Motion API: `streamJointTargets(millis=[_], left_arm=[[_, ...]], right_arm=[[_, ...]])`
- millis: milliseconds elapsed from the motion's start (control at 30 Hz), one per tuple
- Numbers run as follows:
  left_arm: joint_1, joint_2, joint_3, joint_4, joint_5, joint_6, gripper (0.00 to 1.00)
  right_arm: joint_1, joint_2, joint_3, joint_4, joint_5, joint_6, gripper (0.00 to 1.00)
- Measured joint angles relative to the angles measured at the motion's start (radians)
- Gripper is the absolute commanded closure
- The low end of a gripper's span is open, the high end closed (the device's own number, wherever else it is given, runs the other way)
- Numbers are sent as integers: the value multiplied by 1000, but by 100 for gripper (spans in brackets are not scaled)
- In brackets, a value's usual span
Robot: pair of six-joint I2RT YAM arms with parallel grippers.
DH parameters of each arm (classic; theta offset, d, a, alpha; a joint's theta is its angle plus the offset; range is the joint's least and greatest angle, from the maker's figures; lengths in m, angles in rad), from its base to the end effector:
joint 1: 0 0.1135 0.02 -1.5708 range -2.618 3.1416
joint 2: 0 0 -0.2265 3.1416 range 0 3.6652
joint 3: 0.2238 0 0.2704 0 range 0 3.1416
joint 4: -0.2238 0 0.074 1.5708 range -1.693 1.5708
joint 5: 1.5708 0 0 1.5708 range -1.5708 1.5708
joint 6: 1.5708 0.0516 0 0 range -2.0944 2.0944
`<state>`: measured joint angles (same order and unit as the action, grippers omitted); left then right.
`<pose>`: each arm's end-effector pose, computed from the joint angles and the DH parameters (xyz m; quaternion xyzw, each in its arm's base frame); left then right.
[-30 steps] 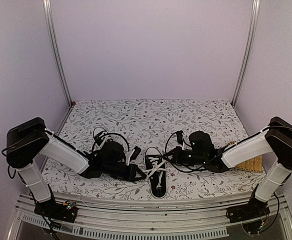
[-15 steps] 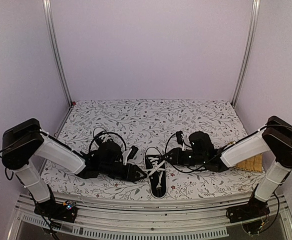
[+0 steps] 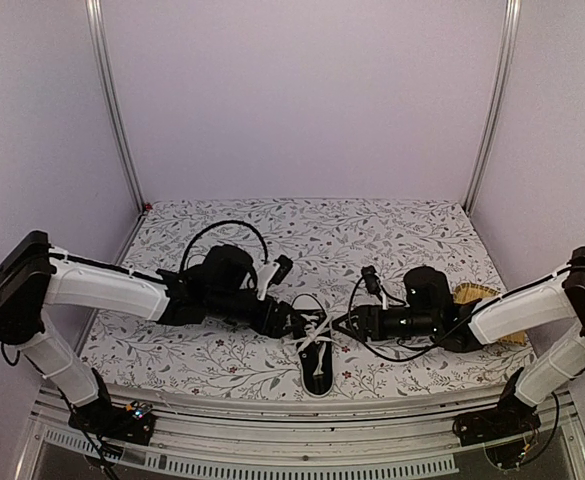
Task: Tie the shoes
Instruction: Pull the crossed shoelace from the shoe.
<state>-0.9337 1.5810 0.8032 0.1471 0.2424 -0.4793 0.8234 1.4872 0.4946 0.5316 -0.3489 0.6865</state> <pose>0.1997 -0.2907 0.1246 0.2527 0.8499 -0.3739 0.2720 0.1945 0.2358 0.0967 -0.1485 0.8288 0.4630 0.2768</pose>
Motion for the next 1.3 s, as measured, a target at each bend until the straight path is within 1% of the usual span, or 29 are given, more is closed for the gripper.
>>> streamJointTargets(millis=[133, 233, 400, 600, 767, 833, 900, 1000, 1033, 1167, 1300], left_arm=[[-11, 92, 112, -62, 17, 71, 32], [-29, 164, 191, -117, 19, 116, 32], [-53, 237, 251, -183, 15, 160, 34], [-55, 264, 258, -215, 17, 181, 41], [-55, 272, 262, -216, 18, 186, 52], [-55, 273, 262, -216, 19, 188, 57], [-55, 276, 262, -214, 20, 188, 59], [-55, 281, 262, -212, 20, 187, 62], [-55, 281, 262, -212, 20, 187, 64], [-55, 283, 262, -212, 19, 183, 71], [-55, 284, 262, -212, 16, 176, 72]], right_arm=[[0, 11, -11, 6, -56, -20, 42], [0, 42, -10, 16, -85, -30, 49], [0, 123, 16, 23, -128, -37, 56], [0, 161, 47, 40, -158, -37, 67], [1, 185, 58, 55, -171, -37, 70], [1, 194, 58, 55, -179, -37, 73], [1, 201, 58, 55, -184, -37, 77], [3, 211, 58, 58, -187, -37, 94], [3, 211, 58, 58, -187, -37, 96], [6, 211, 58, 63, -183, -33, 98], [7, 179, 37, 58, -158, -29, 98]])
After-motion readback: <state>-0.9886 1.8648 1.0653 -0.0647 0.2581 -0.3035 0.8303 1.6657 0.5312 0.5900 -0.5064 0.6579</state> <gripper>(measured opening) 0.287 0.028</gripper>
